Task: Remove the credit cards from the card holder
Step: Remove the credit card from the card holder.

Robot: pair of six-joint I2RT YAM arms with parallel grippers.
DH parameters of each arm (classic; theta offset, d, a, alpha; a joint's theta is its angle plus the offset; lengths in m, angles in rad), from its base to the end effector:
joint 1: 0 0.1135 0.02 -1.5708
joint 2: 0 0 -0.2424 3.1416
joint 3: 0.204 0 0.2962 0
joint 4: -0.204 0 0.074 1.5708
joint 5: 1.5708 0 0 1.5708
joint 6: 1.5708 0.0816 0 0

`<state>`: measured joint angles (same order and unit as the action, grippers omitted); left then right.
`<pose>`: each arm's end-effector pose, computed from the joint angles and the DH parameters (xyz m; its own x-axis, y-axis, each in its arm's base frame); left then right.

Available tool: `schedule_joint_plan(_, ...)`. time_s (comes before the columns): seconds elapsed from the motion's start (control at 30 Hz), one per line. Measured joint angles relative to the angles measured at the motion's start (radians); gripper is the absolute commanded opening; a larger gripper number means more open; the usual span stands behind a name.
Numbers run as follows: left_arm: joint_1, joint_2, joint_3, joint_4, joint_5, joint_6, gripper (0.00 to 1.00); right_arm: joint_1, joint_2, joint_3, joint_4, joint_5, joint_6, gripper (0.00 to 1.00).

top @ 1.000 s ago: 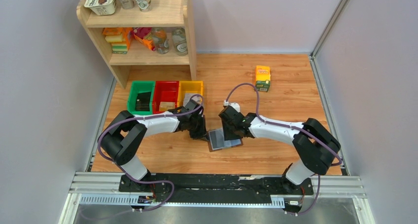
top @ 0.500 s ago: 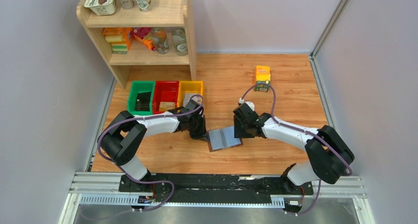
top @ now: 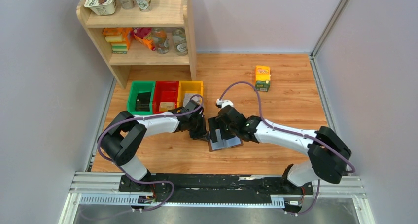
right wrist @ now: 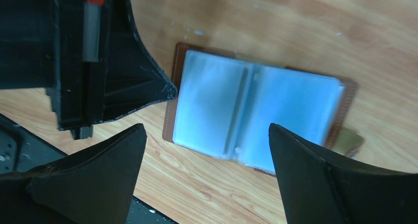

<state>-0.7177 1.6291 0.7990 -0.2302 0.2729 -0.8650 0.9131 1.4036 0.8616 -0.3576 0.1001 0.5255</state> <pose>0.2482 -0.2459 0.0488 -0.9839 -0.1140 -0.1380 -0.0251 0.8511 -0.5244 0.2238 0.2765 0.1328 -0.7901 -0.2063 -0.5773 -0.4082 0.8796 0.2443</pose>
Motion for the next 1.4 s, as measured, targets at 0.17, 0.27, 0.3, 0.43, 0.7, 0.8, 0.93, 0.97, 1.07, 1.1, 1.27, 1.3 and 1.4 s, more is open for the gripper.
schedule_joint_plan(0.17,0.000,-0.001,-0.005,0.006,0.002,-0.001,0.00,0.067,0.114,0.024,-0.005,0.017,-0.012,1.00)
schedule_joint_plan(0.27,0.003,-0.003,-0.011,0.016,0.007,-0.005,0.00,0.089,0.163,0.048,-0.028,0.039,-0.017,1.00)
schedule_joint_plan(0.3,0.006,-0.003,-0.015,0.020,0.010,-0.008,0.00,0.094,0.176,0.054,-0.035,0.045,-0.018,1.00)
schedule_joint_plan(0.43,0.017,-0.004,-0.026,0.038,0.024,-0.017,0.00,0.103,0.203,0.084,-0.069,0.069,-0.014,0.99)
schedule_joint_plan(0.7,0.035,-0.004,-0.035,0.054,0.032,-0.029,0.00,0.112,0.237,0.137,-0.120,0.101,0.002,0.90)
schedule_joint_plan(0.8,0.037,-0.004,-0.035,0.056,0.033,-0.032,0.00,0.113,0.235,0.136,-0.116,0.101,0.002,0.89)
schedule_joint_plan(0.93,0.036,-0.004,-0.036,0.060,0.035,-0.032,0.00,0.113,0.205,0.093,-0.070,0.103,0.001,0.90)
schedule_joint_plan(0.97,0.035,-0.004,-0.037,0.061,0.035,-0.031,0.00,0.111,0.194,0.082,-0.068,0.107,0.001,0.90)
schedule_joint_plan(1.07,0.033,-0.004,-0.039,0.067,0.037,-0.031,0.00,0.105,0.142,0.036,-0.055,0.118,0.001,0.91)
schedule_joint_plan(1.1,0.033,-0.004,-0.039,0.067,0.037,-0.031,0.00,0.104,0.130,0.028,-0.051,0.121,0.001,0.92)
schedule_joint_plan(1.27,0.033,-0.004,-0.039,0.068,0.038,-0.031,0.00,0.103,0.121,0.022,-0.025,0.131,0.001,0.92)
schedule_joint_plan(1.3,0.033,-0.004,-0.039,0.068,0.038,-0.031,0.00,0.103,0.131,0.024,-0.023,0.130,0.001,0.92)
schedule_joint_plan(1.4,0.033,-0.004,-0.039,0.069,0.039,-0.031,0.00,0.103,0.182,0.037,-0.020,0.127,0.001,0.92)
